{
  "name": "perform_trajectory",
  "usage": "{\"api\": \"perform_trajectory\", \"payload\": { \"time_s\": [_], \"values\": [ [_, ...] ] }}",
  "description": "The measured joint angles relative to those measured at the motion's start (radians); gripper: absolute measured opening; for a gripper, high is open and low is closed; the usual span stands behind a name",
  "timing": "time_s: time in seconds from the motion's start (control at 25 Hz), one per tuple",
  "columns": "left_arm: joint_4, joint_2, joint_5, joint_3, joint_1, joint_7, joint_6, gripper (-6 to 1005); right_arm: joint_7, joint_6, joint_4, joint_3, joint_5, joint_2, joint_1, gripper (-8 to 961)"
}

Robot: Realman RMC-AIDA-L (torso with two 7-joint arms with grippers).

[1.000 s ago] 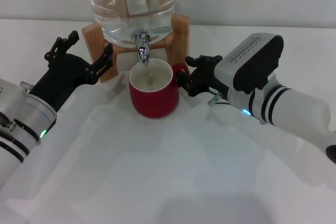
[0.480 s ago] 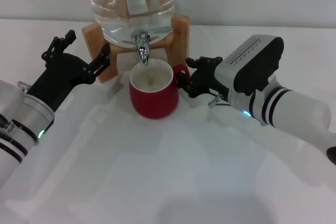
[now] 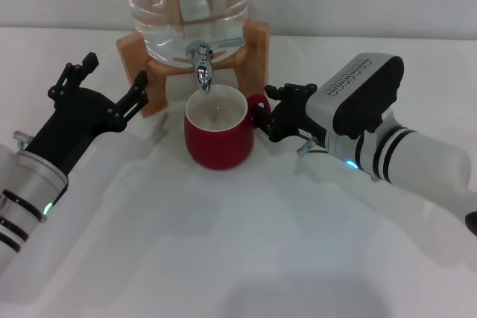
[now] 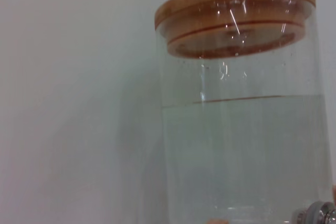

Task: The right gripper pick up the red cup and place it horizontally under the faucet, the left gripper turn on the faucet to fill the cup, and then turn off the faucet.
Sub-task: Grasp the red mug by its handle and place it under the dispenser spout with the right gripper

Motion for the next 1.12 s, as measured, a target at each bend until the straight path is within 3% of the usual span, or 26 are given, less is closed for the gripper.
{"api": "perform_trajectory", "payload": {
  "time_s": [0.28, 1.12],
  "values": [
    [0.022, 0.001, 0.001, 0.0, 0.04, 0.0, -0.022, 874, 0.0, -0.002, -0.001, -0.004, 0.0, 0.0, -0.004, 403],
    [0.021, 0.003, 0.001, 0.0, 0.032, 0.0, -0.011, 873, 0.0, -0.009, 0.014, -0.018, -0.016, 0.0, -0.007, 418]
  ]
}}
